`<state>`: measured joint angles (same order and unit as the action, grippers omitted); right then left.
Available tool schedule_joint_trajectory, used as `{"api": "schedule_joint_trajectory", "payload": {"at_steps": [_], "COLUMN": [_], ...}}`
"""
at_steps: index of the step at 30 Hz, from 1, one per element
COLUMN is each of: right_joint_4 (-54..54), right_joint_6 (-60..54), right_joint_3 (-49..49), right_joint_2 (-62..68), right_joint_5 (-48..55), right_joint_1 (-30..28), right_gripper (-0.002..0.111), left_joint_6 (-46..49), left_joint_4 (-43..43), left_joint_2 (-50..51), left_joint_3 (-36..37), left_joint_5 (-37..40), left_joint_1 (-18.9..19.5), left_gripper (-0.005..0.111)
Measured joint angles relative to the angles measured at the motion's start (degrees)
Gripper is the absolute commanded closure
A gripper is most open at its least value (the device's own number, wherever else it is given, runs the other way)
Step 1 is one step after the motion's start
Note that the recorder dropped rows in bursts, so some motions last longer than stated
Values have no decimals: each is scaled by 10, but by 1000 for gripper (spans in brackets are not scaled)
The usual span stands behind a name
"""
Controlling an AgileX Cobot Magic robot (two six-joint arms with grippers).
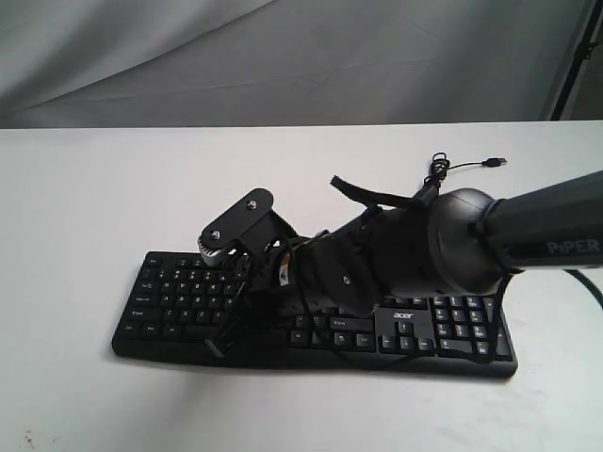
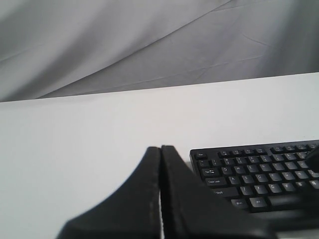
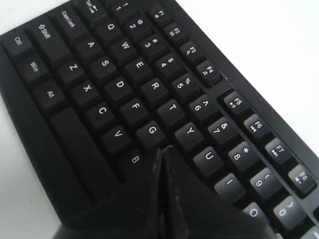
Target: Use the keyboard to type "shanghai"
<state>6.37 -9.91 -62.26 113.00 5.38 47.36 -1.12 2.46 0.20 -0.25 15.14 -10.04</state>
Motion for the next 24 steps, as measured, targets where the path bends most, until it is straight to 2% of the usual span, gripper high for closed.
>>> {"api": "schedule_joint_trajectory", "payload": {"at_steps": [24], "right_joint_4": [14], "right_joint_6": [0], "right_joint_3": [0], "right_joint_2": [24], "right_joint_5": [4], "right_joint_1": [0], "right_gripper": [108], "left_joint_6": [0], "left_joint_4": [0], "left_joint_2": [0], "left_joint_3": [0], "left_joint_5": [0], "left_joint_1": [0], "left_gripper": [107]}}
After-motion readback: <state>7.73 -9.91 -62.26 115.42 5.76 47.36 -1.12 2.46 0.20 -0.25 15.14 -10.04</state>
